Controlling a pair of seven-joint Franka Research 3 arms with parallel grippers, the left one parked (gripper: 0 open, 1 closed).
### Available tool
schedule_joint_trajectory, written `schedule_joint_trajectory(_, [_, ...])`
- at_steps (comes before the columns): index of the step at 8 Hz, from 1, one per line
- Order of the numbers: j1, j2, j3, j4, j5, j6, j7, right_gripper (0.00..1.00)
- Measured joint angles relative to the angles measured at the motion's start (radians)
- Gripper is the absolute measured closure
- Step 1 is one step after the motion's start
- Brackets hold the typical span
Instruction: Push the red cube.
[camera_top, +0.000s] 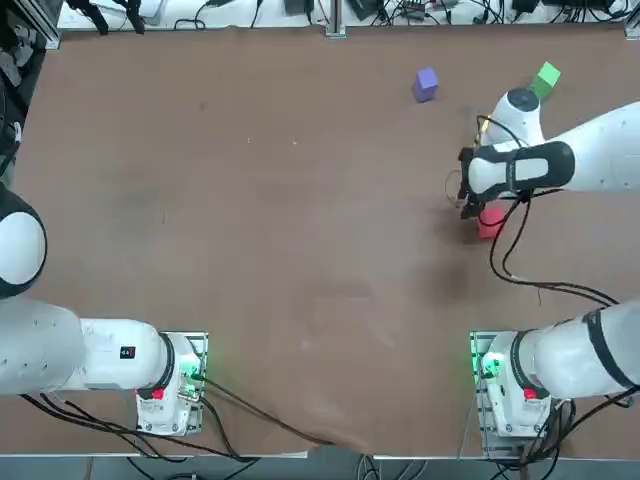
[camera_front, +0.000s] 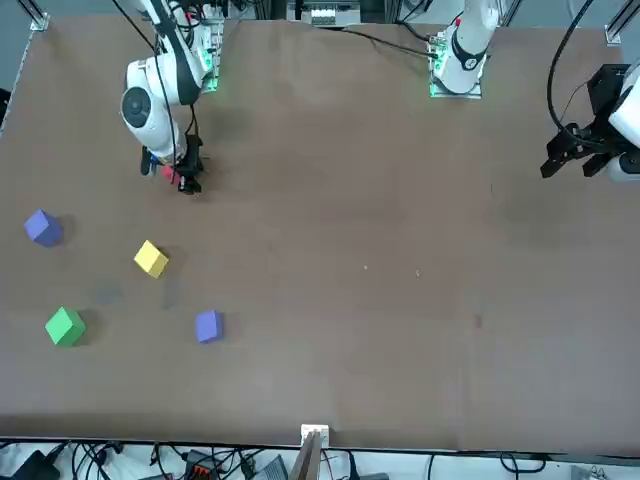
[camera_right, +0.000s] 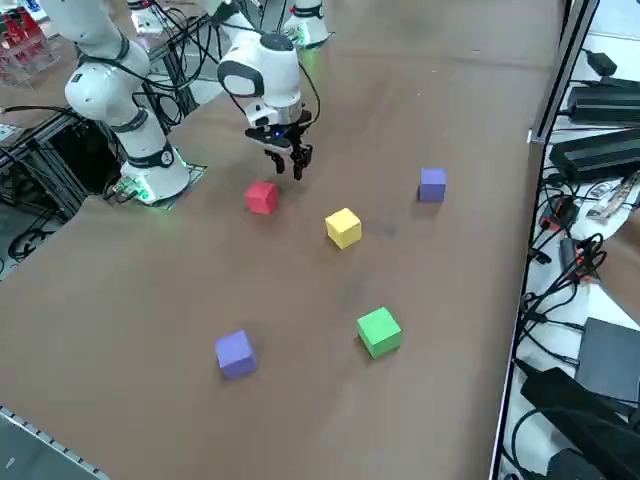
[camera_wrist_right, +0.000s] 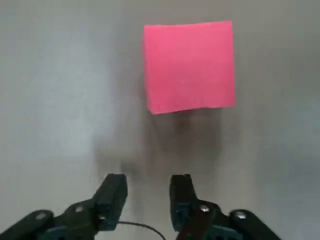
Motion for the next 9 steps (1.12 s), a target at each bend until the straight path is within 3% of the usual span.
schedule_joint_trajectory(4, [0.005,0.051,0.000,-0.011,0.000,0.025,0.002,0.49])
schedule_joint_trajectory(9, [-0.007,0.055,-0.012,-0.019,0.000,0.022,0.003,0.50])
